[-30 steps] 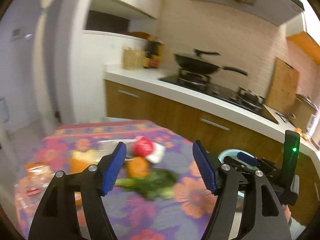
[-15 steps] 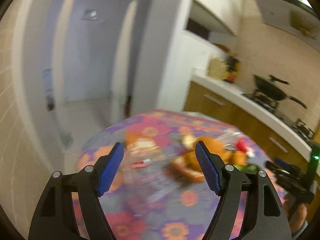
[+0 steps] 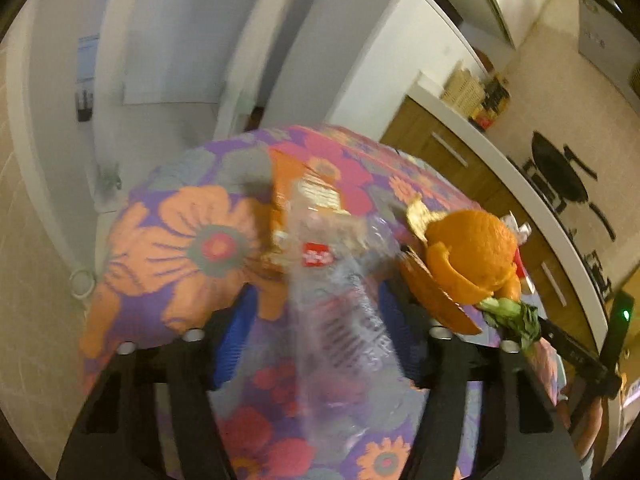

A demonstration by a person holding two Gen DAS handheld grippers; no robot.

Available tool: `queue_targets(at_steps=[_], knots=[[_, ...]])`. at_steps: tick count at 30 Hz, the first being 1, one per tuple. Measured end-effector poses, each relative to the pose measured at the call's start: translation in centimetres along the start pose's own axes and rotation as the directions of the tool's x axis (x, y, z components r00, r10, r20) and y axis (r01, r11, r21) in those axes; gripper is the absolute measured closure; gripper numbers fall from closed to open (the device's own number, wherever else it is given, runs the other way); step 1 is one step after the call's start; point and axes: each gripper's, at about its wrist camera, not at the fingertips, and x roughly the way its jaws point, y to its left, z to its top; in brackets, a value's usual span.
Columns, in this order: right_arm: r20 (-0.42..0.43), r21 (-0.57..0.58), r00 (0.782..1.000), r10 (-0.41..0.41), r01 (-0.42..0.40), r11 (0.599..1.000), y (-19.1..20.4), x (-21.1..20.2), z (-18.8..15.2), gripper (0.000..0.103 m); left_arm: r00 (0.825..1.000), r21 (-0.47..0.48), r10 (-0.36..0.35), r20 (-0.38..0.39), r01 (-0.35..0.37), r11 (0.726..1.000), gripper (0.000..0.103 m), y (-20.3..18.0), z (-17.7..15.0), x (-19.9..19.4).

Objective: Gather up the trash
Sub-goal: 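Grasp the clear plastic bag with the left tool while the right tool grasps green leaves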

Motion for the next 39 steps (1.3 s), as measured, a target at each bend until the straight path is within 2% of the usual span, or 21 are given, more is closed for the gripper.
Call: queue_targets(at_steps=[2, 4, 6, 8, 10, 15, 19, 24, 26, 30, 35, 39], knots=[[-0.041, 0.023, 0.999, 0.009, -0.008, 1.000, -0.4, 0.8, 0.1, 0.042, 1.000, 0.013, -0.007, -0.011, 0.008, 1.000, 0.058, -0.6, -0.1, 0.5], [-0.040, 0.026, 0.999, 0.019, -0.018, 1.000, -0.4, 0.8, 0.1, 0.046, 1.000, 0.030, -0.001, -0.024, 0.002, 1.000, 0.072, -1.2, -0.3, 1.2], [-0.044, 0.004, 0.998, 0.034, -0.034, 0.999, 0.0, 0.8, 0.0, 0.067, 1.000, 0.044, 0.010, -0.028, -0.008, 0.999, 0.097, -1.4, -0.5, 1.4], [-0.041, -0.022, 0.997, 0.062, -0.063, 0.998, 0.4, 0.7, -0.2, 0.088, 1.000, 0.044, -0.002, -0.017, 0.003, 0.999, 0.099, -1.5, -0.6, 1.1], [-0.015, -0.037, 0.998, 0.062, -0.063, 0.997, 0.8, 0.0, -0.3, 0.101, 1.000, 0.037, -0.014, 0.010, 0.014, 0.999, 0.101, -1.3, -0.7, 0.4], [0.169, -0.055, 0.985, 0.040, -0.032, 0.998, 1.1, -4.0, -1.6, 0.102, 0.993, 0.045, -0.057, 0.102, 0.053, 0.998, 0.103, -1.4, -0.4, -3.2], [0.247, -0.036, 0.969, 0.028, -0.020, 0.999, 1.0, -5.7, -2.3, 0.102, 0.978, 0.085, -0.092, 0.186, 0.077, 0.993, 0.103, -2.6, 0.1, -6.6], [0.291, -0.033, 0.957, 0.005, 0.005, 0.999, 0.2, -7.7, -2.5, 0.102, 0.950, 0.154, -0.173, 0.260, 0.136, 0.979, 0.103, -5.2, 0.3, -9.9], [0.309, -0.032, 0.951, 0.005, 0.005, 0.999, 0.0, -8.8, -2.7, 0.102, 0.938, 0.181, -0.215, 0.272, 0.169, 0.969, 0.103, -6.4, 0.2, -10.8], [0.341, -0.026, 0.940, 0.000, 0.010, 1.000, -0.5, -10.4, -2.9, 0.102, 0.926, 0.225, -0.259, 0.275, 0.200, 0.954, 0.103, -8.5, 0.0, -11.5], [0.370, 0.013, 0.929, -0.003, -0.002, 1.000, -2.3, -12.2, -3.3, 0.102, 0.913, 0.277, -0.319, 0.254, 0.247, 0.928, 0.103, -11.3, -0.3, -11.6], [0.394, 0.032, 0.918, -0.047, 0.037, 0.999, -4.2, -13.8, -3.7, 0.102, 0.901, 0.339, -0.375, 0.218, 0.290, 0.895, 0.103, -14.7, -0.8, -11.0]])
